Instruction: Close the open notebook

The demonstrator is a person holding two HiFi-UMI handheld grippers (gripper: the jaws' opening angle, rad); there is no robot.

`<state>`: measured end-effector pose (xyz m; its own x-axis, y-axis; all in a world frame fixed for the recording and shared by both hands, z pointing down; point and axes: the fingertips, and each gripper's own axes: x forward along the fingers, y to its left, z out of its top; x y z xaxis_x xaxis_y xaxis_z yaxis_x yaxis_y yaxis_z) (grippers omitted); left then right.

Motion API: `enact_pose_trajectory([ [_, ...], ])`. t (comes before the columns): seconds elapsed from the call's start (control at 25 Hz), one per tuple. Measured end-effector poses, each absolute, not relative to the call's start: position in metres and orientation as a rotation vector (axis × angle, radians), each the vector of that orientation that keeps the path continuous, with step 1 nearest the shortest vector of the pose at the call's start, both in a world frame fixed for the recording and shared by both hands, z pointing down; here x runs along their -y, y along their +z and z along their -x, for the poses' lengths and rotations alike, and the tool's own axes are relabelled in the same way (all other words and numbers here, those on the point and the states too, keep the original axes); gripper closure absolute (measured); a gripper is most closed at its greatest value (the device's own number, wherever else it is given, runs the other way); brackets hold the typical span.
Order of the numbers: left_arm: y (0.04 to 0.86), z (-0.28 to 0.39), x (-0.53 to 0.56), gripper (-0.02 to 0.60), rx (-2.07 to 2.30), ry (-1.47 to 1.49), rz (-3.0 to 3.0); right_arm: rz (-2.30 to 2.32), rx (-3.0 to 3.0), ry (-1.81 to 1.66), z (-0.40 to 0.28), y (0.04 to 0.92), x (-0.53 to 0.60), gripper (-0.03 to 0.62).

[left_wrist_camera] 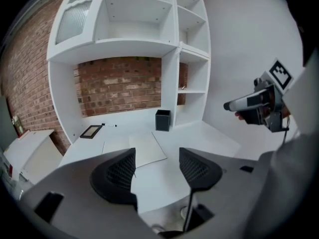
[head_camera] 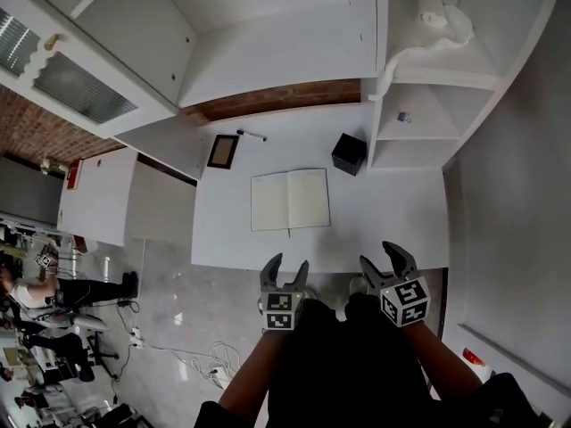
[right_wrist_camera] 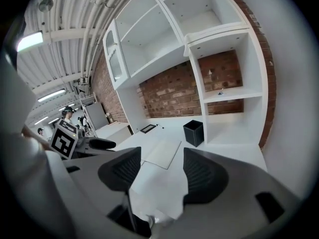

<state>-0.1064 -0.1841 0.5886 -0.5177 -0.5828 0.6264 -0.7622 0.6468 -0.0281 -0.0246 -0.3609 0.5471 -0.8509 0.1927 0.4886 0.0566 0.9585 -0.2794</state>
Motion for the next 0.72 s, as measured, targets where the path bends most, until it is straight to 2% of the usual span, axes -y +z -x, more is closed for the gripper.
enact_pose_trajectory([
  [0.28, 0.665, 0.148, 0.192, 0.33, 2.178, 0.79, -1.143, 0.124, 2.538, 0.328, 0.041, 0.574, 0.356, 0.345],
  [0.72, 0.726, 0.188, 0.194, 0.33, 2.047, 0.872, -1.269, 0.12, 2.429, 0.296, 0.069, 0.62, 0.313, 0.345],
])
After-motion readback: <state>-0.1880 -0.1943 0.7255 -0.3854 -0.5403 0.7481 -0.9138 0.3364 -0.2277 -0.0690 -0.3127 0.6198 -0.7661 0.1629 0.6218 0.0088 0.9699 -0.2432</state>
